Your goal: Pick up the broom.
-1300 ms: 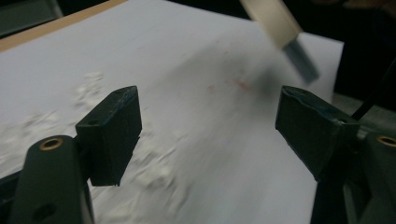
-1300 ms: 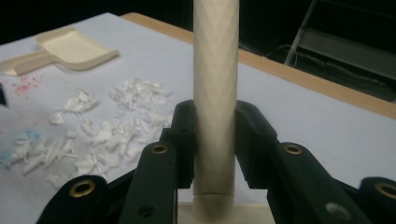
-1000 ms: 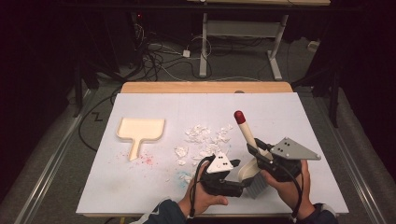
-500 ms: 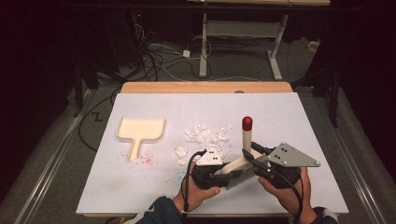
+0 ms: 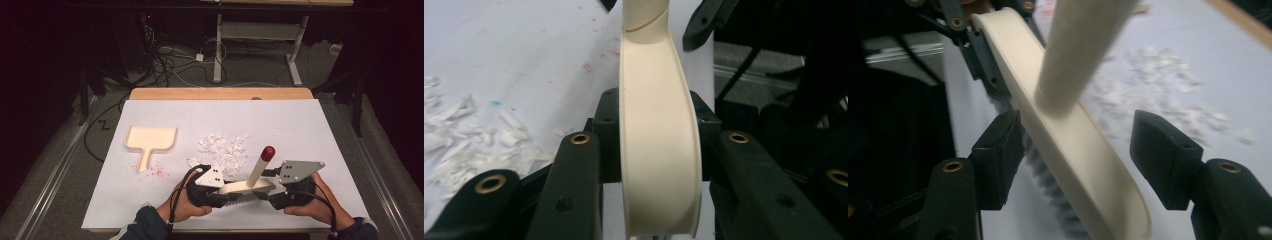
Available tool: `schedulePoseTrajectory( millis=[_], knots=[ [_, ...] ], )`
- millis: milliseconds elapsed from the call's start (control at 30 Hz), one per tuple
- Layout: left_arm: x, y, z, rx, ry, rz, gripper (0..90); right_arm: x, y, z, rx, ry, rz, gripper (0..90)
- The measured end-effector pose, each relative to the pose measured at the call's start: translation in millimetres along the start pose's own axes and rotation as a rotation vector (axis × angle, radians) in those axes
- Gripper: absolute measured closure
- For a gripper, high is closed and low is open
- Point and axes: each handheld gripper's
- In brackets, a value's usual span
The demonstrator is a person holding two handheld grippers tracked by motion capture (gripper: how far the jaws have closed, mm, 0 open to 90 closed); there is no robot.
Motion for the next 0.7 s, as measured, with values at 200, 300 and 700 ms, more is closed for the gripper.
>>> schedulePoseTrajectory(
  millis=[200,300,700],
  knots=[
    [3.6,1.4,-2.5,0.030,0.044,0.026,63.7,21.9,8.6,8.1,-0.013,-0.160,0.014,51.1],
    [1.9,5.2,0.0,0.041,0.032,-0.003,57.2,23.0,10.9,5.7,-0.003,-0.201,0.001,60.0],
    [-10.2,13.5,-1.2,0.075,-0.216,-0.035,28.3,16.4,6.4,6.5,0.006,-0.133,-0.032,68.0]
  ],
)
Point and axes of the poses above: each handheld gripper's, and its own axes: x roughly forward along the jaws, y roughly out of its underside, z roughly to its left, and after that the axes turned 11 degrees about y, right-handed
